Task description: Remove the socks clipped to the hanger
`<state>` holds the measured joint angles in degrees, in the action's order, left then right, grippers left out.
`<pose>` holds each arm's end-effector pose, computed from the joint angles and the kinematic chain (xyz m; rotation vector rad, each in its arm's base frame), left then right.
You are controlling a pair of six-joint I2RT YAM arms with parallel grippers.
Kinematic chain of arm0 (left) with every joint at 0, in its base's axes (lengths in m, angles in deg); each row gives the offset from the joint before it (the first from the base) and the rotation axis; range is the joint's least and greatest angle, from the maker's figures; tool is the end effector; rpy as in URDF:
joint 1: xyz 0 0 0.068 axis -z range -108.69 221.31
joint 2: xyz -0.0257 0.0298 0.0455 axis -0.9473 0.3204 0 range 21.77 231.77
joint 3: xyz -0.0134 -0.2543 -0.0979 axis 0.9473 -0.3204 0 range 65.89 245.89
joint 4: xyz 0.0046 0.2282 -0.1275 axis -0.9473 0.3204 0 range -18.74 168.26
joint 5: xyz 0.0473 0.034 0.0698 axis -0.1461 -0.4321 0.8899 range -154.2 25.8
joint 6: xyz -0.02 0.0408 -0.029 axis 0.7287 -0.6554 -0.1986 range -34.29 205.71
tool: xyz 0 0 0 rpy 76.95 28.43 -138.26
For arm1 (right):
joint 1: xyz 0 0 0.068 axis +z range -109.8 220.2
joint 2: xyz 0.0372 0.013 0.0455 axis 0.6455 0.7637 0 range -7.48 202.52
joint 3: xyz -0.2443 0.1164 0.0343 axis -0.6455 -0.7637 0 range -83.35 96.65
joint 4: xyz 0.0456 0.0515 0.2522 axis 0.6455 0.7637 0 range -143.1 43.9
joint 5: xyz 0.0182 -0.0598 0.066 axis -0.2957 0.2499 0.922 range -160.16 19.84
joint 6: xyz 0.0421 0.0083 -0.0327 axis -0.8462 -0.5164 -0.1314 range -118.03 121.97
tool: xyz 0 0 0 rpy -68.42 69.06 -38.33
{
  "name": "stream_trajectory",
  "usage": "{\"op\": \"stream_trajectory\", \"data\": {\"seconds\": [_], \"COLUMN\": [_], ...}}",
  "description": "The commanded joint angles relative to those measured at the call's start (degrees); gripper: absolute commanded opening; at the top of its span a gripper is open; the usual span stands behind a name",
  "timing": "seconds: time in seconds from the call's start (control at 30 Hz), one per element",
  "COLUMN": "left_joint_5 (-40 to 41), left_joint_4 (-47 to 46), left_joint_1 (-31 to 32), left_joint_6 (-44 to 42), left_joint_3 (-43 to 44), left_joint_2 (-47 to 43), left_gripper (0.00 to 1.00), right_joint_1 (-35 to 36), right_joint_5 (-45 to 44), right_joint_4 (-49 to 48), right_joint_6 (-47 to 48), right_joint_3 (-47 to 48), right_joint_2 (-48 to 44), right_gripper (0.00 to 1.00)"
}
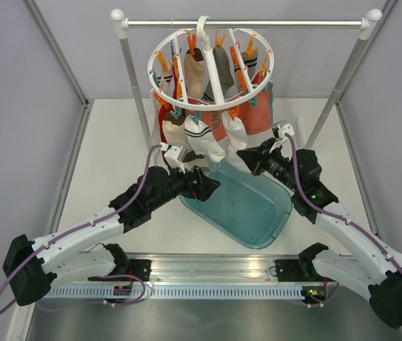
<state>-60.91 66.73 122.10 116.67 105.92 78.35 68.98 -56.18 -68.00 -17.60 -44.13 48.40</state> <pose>0.1493 -0.1797 0.2988 0.2818 1.8665 -0.9587 0.1994 0.1194 0.3160 -0.3291 1.6342 0.8426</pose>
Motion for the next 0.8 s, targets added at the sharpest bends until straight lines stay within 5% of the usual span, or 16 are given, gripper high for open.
{"op": "stream_trajectory", "data": {"seconds": [0.0, 0.63, 0.73, 0.77], "left_joint_5": [-2.7, -10.0, -9.7, -9.7], "left_joint_4": [-7.8, -28.7, -29.3, -29.4], "left_joint_1": [0.4, 0.8, 1.2, 1.2], "left_joint_6": [1.0, 4.5, 4.6, 4.6], "left_joint_3": [-1.1, -1.2, -1.2, -1.1], "left_joint_2": [2.3, 12.2, 12.4, 12.4], "left_gripper": [0.98, 0.98, 0.86, 0.74], "right_joint_1": [0.1, 0.1, 0.1, 0.1], "right_joint_5": [2.2, 15.2, 15.3, 14.8], "right_joint_4": [2.4, 4.0, 4.1, 4.3], "right_joint_6": [-1.1, -9.4, -9.3, -9.1], "right_joint_3": [1.3, 3.8, 3.7, 3.8], "right_joint_2": [-4.2, -8.0, -7.8, -7.6], "right_gripper": [0.01, 0.01, 0.01, 0.01]}}
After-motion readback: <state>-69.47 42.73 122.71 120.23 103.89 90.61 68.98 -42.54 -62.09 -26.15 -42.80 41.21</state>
